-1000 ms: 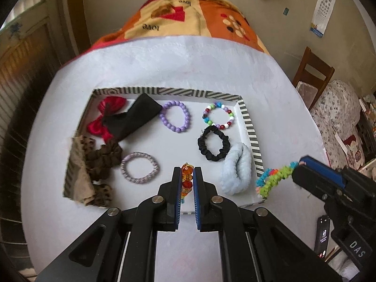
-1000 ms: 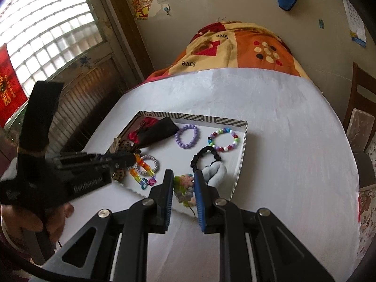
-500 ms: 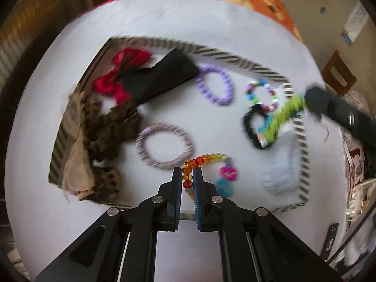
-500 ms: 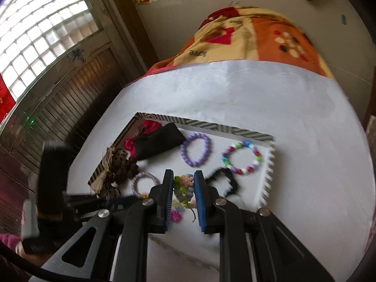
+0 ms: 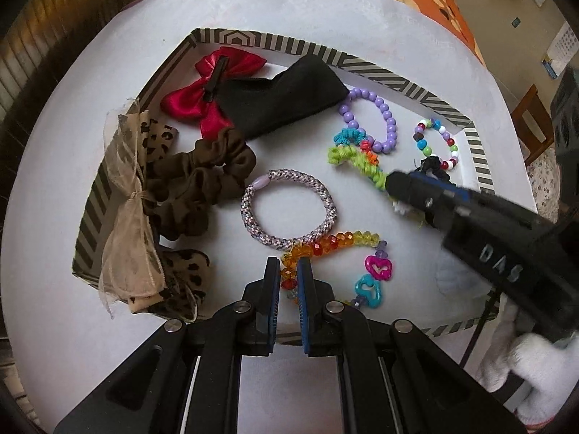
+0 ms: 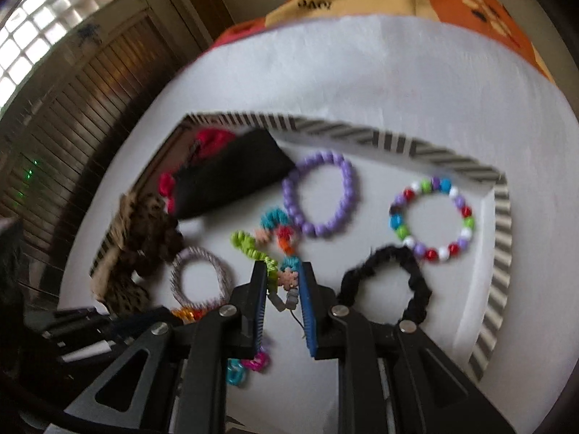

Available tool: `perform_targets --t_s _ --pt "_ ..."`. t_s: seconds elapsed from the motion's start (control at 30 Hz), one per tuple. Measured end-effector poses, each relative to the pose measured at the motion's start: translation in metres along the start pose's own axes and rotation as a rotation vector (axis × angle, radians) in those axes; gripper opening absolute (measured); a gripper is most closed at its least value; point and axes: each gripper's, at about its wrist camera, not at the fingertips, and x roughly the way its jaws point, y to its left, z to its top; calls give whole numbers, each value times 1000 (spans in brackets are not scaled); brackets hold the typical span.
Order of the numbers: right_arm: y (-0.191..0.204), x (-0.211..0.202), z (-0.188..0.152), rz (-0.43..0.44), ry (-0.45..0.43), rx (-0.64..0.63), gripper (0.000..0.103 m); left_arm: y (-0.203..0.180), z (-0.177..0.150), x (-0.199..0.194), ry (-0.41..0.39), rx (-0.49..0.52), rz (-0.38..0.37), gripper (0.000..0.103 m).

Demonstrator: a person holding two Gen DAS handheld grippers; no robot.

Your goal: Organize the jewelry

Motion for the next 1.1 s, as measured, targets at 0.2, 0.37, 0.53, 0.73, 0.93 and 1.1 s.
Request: perform_targets --t_s 0.2,0.37,0.53,0.73,0.93,1.1 --pt "-5 -24 -16 -18 -34 25 39 -4 -2 -7 -16 21 16 4" --pt "-4 -63 -34 -29 -99 43 47 -3 -11 -23 -38 23 42 6" --pt "4 -99 -57 -51 -170 56 52 -5 -24 -44 -85 42 78 5" --pt "19 -116 -81 -87 -196 53 56 -11 -37 -68 -139 55 104 5" --pt "30 -129 -96 -96 -215 54 63 -18 -50 -95 -209 74 142 5" --pt "43 -140 -104 -98 -234 38 63 -21 -58 -109 -248 76 156 5"
